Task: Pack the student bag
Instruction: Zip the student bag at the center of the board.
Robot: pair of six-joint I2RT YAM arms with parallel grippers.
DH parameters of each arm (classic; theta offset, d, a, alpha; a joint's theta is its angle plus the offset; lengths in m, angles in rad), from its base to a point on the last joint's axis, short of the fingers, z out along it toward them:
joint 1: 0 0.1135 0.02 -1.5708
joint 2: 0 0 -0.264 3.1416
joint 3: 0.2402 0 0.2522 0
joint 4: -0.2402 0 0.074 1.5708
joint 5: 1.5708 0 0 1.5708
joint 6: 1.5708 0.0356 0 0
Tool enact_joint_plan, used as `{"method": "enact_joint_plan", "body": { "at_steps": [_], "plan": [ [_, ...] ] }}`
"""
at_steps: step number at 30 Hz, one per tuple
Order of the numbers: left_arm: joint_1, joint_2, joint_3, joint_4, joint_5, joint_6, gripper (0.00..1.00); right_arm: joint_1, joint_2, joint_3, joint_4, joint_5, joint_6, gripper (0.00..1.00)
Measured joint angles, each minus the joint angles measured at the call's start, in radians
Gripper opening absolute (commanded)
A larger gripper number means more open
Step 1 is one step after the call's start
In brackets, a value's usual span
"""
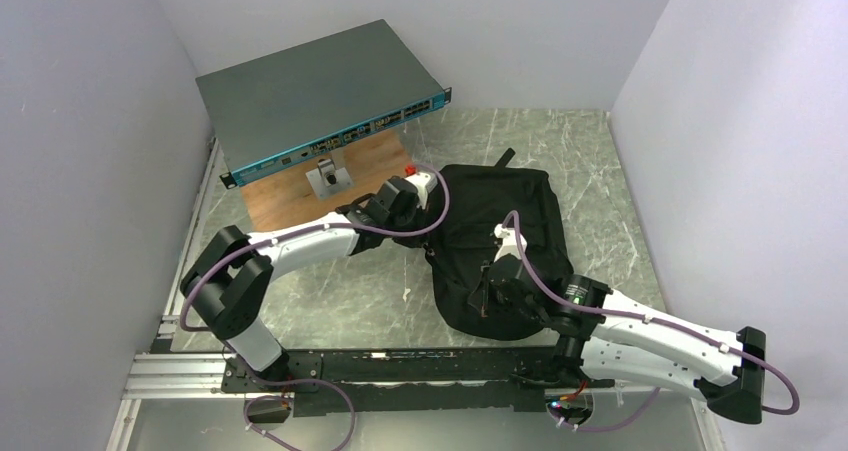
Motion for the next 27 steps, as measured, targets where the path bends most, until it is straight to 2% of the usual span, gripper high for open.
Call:
{"method": "enact_joint_plan", "body": {
  "at_steps": [2, 3, 8, 10, 12, 16, 27],
  "plan": [
    [0.003, -0.018, 0.000, -0.021, 0.001, 0.007, 0.01, 0.000, -0.002, -0.001, 0.003, -0.002, 0.000, 0.00],
    [0.005, -0.033, 0.000, -0.033, 0.002, 0.010, 0.06, 0.000, -0.005, -0.002, 0.005, -0.002, 0.000, 0.00],
    [0.029, -0.149, -0.015, -0.069, -0.016, 0.051, 0.55, 0.001, -0.023, 0.005, 0.000, 0.001, -0.013, 0.00],
    [0.051, -0.214, -0.037, -0.069, -0.031, 0.063, 0.68, 0.000, -0.008, 0.018, -0.005, 0.003, -0.032, 0.00],
    [0.068, -0.289, -0.069, -0.071, -0.045, 0.067, 0.77, -0.009, 0.030, 0.050, -0.008, 0.004, -0.059, 0.00],
    [0.068, -0.461, -0.160, -0.066, -0.048, 0.068, 0.84, -0.043, 0.138, 0.137, 0.010, -0.022, -0.124, 0.00],
    [0.067, -0.821, -0.374, -0.084, -0.022, 0.026, 0.91, -0.124, 0.430, 0.303, 0.198, -0.202, -0.268, 0.00]
  ]
}}
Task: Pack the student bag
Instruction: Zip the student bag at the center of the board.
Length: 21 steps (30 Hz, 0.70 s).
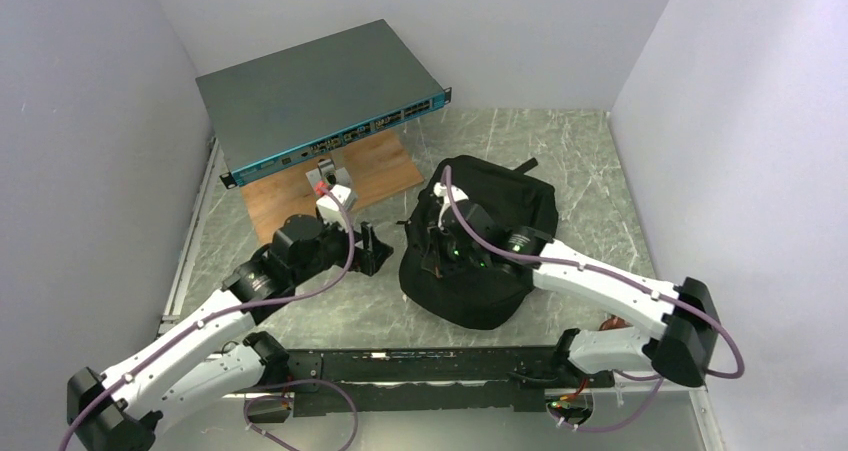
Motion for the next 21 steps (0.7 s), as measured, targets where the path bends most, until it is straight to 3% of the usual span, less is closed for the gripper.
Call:
{"method": "enact_joint_plan", "body": {
  "at_steps": [1, 2, 6, 9, 13, 21],
  "plan": [
    [0.000, -0.023, -0.018, -0.002, -0.002, -0.008, 0.91, -0.007, 0.027, 0.015, 0.020, -0.021, -0.007, 0.00],
    [0.000, -0.047, -0.036, -0.005, -0.004, -0.019, 0.91, -0.014, 0.055, 0.030, 0.038, -0.038, -0.015, 0.07],
    [0.000, -0.106, -0.080, -0.041, -0.014, -0.057, 0.91, -0.014, 0.183, 0.101, 0.035, -0.066, -0.074, 0.48],
    [0.000, -0.148, -0.094, -0.081, -0.060, -0.079, 0.91, 0.033, 0.225, 0.134, -0.032, 0.021, -0.140, 0.68],
    [0.000, -0.248, -0.104, -0.147, -0.200, -0.113, 0.90, 0.159, 0.220, 0.137, -0.153, 0.178, -0.228, 0.74],
    [0.000, -0.526, -0.110, -0.251, -0.459, -0.175, 0.89, 0.356, 0.195, 0.062, -0.184, 0.286, -0.331, 0.79]
  ]
}}
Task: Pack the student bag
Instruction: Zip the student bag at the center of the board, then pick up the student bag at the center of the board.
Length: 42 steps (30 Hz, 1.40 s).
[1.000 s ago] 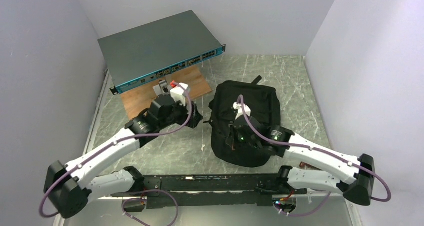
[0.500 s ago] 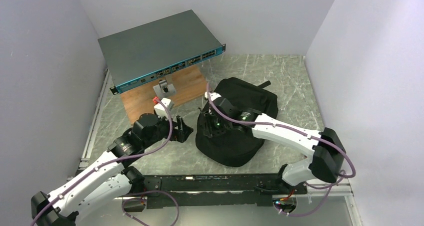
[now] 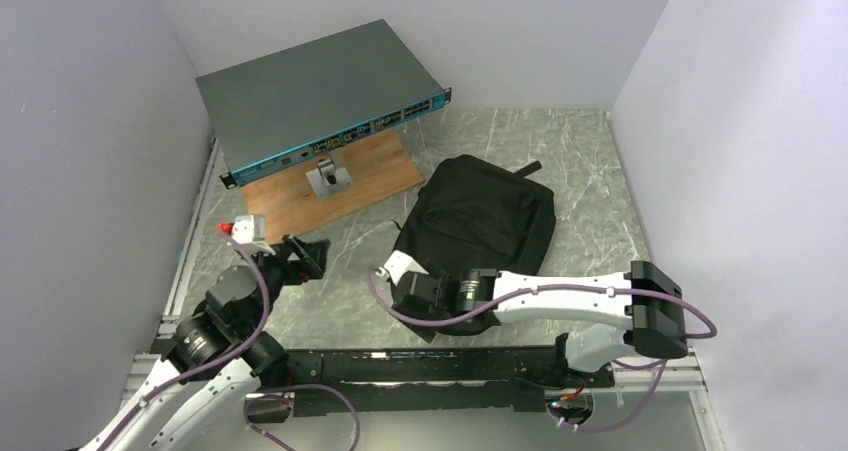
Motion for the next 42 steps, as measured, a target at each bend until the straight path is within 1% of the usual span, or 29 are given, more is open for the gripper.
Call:
{"method": "enact_joint_plan", "body": {
  "at_steps": [3, 4, 6, 7, 9, 10, 11, 13, 14, 16, 18, 21, 23, 26, 29, 31, 34, 38, 40, 42],
  "plan": [
    [0.000, -0.074, 0.000, -0.041, -0.053, -0.010, 0.90, 0.032, 0.034, -0.023, -0.003, 0.007, -0.005, 0.82],
    [0.000, -0.089, 0.000, -0.053, -0.068, -0.012, 0.90, 0.035, 0.048, -0.027, -0.003, 0.008, -0.007, 0.84],
    [0.000, -0.108, 0.000, -0.077, -0.085, -0.012, 0.90, 0.043, 0.077, -0.037, 0.002, 0.006, -0.009, 0.85],
    [0.000, -0.110, 0.000, -0.087, -0.089, -0.012, 0.90, 0.047, 0.083, -0.041, 0.005, 0.006, -0.010, 0.85],
    [0.000, -0.108, 0.000, -0.102, -0.094, -0.014, 0.89, 0.055, 0.090, -0.046, 0.008, 0.010, -0.007, 0.80],
    [0.000, -0.107, 0.000, -0.109, -0.093, -0.015, 0.89, 0.061, 0.095, -0.046, 0.008, 0.019, -0.002, 0.72],
    [0.000, -0.105, 0.000, -0.116, -0.093, -0.018, 0.89, 0.064, 0.101, -0.045, 0.008, 0.039, 0.006, 0.57],
    [0.000, -0.097, 0.000, -0.122, -0.092, -0.024, 0.89, 0.071, 0.128, -0.045, 0.006, 0.106, 0.032, 0.11],
    [0.000, -0.092, 0.000, -0.122, -0.089, -0.027, 0.89, 0.072, 0.147, -0.045, 0.004, 0.148, 0.046, 0.00],
    [0.000, -0.087, 0.000, -0.121, -0.081, -0.031, 0.88, 0.072, 0.186, -0.031, -0.019, 0.213, 0.083, 0.00],
    [0.000, -0.087, 0.000, -0.121, -0.068, -0.031, 0.88, 0.072, 0.203, -0.002, -0.047, 0.240, 0.109, 0.00],
    [0.000, -0.085, 0.002, -0.123, -0.060, -0.030, 0.88, 0.068, 0.186, 0.093, -0.112, 0.256, 0.117, 0.00],
    [0.000, -0.085, 0.006, -0.124, -0.053, -0.030, 0.89, 0.039, 0.139, 0.175, -0.140, 0.252, 0.112, 0.00],
    [0.000, -0.085, 0.015, -0.122, -0.032, -0.029, 0.89, -0.052, 0.011, 0.271, -0.147, 0.173, 0.094, 0.00],
    [0.000, -0.073, 0.033, -0.119, -0.002, -0.027, 0.89, -0.212, -0.132, 0.386, -0.151, 0.042, 0.076, 0.00],
    [0.000, -0.044, 0.057, -0.114, 0.031, -0.023, 0.90, -0.311, -0.177, 0.500, -0.180, -0.002, 0.053, 0.00],
    [0.000, 0.018, 0.098, -0.099, 0.093, -0.011, 0.90, -0.366, -0.155, 0.683, -0.246, -0.037, 0.010, 0.00],
    [0.000, 0.150, 0.185, -0.072, 0.209, 0.009, 0.89, -0.378, -0.033, 0.920, -0.336, -0.095, -0.045, 0.00],
    [0.000, 0.201, 0.221, -0.059, 0.264, 0.016, 0.89, -0.381, 0.028, 0.996, -0.344, -0.127, -0.063, 0.00],
    [0.000, 0.236, 0.248, -0.044, 0.314, 0.021, 0.90, -0.385, 0.071, 1.036, -0.346, -0.162, -0.071, 0.00]
  ]
}}
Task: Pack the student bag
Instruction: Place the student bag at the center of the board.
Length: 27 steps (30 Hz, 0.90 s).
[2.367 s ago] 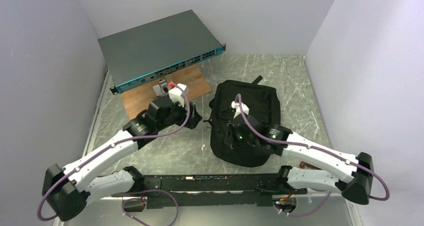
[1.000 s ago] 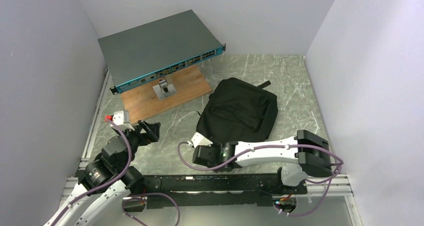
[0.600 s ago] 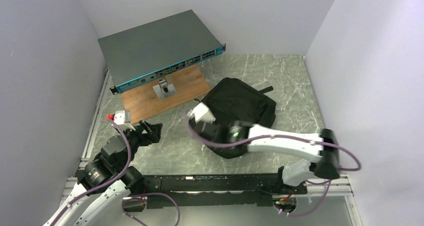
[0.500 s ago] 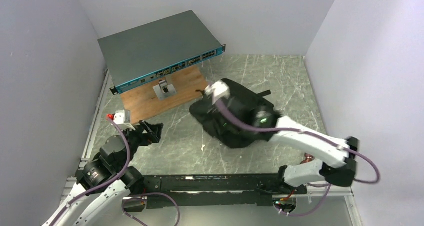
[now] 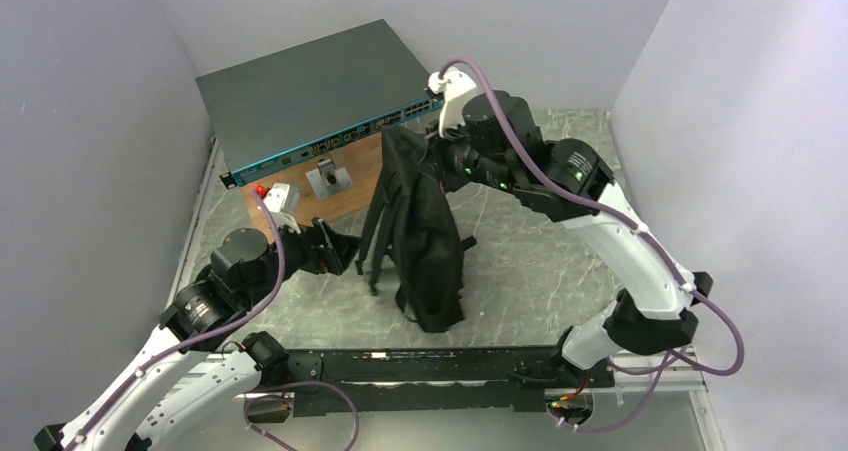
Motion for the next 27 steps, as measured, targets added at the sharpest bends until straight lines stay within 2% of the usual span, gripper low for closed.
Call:
{"method": "enact_joint_plan", "body": {
  "at_steps": [9, 13, 15, 19, 20, 22, 23, 27],
  "plan": [
    [0.000, 0.022, 0.017, 0.046, 0.122, 0.003, 0.90, -0.014, 0.073, 0.081, 0.003, -0.109, -0.009, 0.00],
    [0.000, 0.034, 0.042, 0.054, 0.146, 0.008, 0.91, -0.019, 0.028, -0.004, 0.064, -0.093, -0.011, 0.00],
    [0.000, 0.042, 0.049, 0.070, 0.159, 0.014, 0.93, -0.021, -0.060, -0.156, 0.143, -0.071, -0.007, 0.15],
    [0.000, 0.077, 0.047, 0.113, 0.197, 0.023, 0.93, -0.023, -0.260, -0.446, 0.245, -0.021, 0.015, 0.19],
    [0.000, 0.096, 0.047, 0.126, 0.209, 0.023, 0.92, -0.025, -0.285, -0.469, 0.250, -0.006, 0.019, 0.24],
    [0.000, 0.136, 0.047, 0.150, 0.232, 0.022, 0.91, -0.028, -0.305, -0.484, 0.262, 0.011, 0.028, 0.44],
    [0.000, 0.165, 0.047, 0.165, 0.248, 0.021, 0.90, -0.030, -0.308, -0.489, 0.272, 0.015, 0.033, 0.51],
    [0.000, 0.238, 0.043, 0.206, 0.287, 0.016, 0.91, -0.031, -0.297, -0.491, 0.295, 0.008, 0.043, 0.58]
  ]
}}
